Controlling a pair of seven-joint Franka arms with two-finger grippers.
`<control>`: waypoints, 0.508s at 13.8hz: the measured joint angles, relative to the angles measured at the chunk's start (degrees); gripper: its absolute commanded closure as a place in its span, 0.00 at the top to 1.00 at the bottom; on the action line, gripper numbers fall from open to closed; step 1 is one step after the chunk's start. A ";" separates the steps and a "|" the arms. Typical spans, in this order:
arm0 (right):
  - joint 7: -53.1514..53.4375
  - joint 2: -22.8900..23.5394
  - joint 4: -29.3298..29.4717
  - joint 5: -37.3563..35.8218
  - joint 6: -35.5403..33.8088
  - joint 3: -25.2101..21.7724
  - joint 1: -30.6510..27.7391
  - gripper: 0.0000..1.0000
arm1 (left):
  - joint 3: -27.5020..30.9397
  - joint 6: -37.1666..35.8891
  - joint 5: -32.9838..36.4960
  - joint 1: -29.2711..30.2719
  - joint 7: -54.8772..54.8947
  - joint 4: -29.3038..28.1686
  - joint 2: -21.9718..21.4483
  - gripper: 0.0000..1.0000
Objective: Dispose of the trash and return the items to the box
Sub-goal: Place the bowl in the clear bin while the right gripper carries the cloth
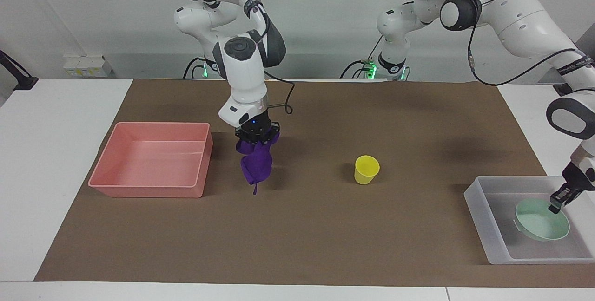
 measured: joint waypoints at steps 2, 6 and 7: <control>0.57 -2.53 2.63 -2.29 -3.51 -0.12 -1.74 0.00 | 0.03 0.91 1.66 0.14 0.34 -0.25 0.84 0.00; -2.41 -8.76 3.63 -4.30 -10.18 -0.22 -9.19 0.00 | 0.02 3.16 2.96 0.63 3.48 -4.20 1.14 0.28; -4.69 -9.48 3.51 -4.39 -11.43 -0.26 -11.85 0.00 | -0.07 2.93 3.11 0.62 4.07 -4.24 1.11 0.45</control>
